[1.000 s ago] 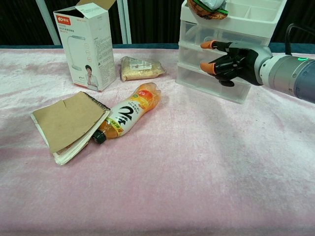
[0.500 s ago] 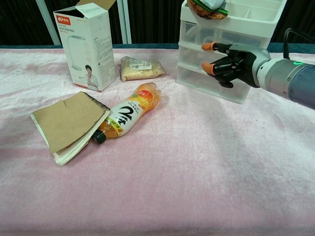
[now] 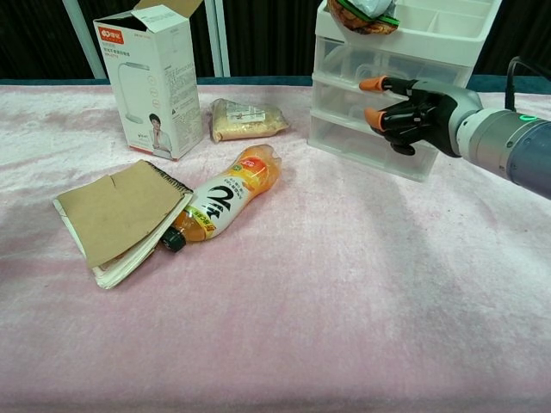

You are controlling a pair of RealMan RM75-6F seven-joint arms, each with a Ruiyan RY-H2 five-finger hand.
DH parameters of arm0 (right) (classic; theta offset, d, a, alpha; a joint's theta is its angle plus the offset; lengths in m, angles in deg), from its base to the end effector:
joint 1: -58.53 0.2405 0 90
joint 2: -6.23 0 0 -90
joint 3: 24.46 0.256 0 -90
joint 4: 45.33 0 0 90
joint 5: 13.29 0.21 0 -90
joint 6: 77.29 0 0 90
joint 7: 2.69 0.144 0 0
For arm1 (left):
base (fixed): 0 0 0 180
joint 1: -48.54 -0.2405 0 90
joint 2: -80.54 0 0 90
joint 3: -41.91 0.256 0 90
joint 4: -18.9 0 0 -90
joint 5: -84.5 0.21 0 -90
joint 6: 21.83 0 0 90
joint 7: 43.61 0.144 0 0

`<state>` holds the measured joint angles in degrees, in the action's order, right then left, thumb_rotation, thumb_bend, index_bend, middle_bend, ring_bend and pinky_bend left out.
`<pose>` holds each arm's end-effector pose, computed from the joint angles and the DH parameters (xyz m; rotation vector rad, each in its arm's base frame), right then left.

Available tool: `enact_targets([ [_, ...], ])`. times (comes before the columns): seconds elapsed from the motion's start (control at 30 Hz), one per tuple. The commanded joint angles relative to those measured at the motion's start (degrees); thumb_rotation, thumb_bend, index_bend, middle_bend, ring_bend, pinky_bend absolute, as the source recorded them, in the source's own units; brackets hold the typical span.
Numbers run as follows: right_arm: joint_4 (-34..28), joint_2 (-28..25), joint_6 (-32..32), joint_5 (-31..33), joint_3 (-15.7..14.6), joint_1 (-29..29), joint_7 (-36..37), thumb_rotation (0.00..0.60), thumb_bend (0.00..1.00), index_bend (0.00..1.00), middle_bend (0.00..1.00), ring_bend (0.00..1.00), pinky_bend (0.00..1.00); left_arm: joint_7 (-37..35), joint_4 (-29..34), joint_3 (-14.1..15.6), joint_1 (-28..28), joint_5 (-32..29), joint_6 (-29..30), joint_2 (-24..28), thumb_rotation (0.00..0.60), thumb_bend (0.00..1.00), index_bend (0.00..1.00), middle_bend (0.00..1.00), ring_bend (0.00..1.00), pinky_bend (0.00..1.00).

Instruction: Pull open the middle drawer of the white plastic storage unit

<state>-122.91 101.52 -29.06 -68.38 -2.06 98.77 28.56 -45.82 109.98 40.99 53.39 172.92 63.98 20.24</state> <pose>-0.1511 -0.3771 -0.0242 1.0741 -1.9859 1.4739 -0.3167 0.1745 0.1777 -1.4430 -0.8618 -0.8764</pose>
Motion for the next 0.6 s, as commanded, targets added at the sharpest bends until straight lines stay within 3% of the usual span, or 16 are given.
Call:
enact_targets([
  [0.03, 0.01, 0.46, 0.16, -0.14, 0.29, -0.17, -0.01, 0.6, 0.49, 0.0, 0.8, 0.84, 0.87, 0.02, 0.0, 0.0, 0.01, -0.03, -0.05, 0.0, 0.6, 0.35, 0.07, 0.02, 0.0, 0.0],
  [0.6, -0.24, 4.46, 3.75, 0.04, 1.89, -0.9, -2.83, 0.6, 0.52, 0.0, 0.8, 0.84, 0.87, 0.29, 0.18, 0.04, 0.02, -0.33, -0.46, 0.14, 0.6, 0.35, 0.07, 0.02, 0.0, 0.0],
])
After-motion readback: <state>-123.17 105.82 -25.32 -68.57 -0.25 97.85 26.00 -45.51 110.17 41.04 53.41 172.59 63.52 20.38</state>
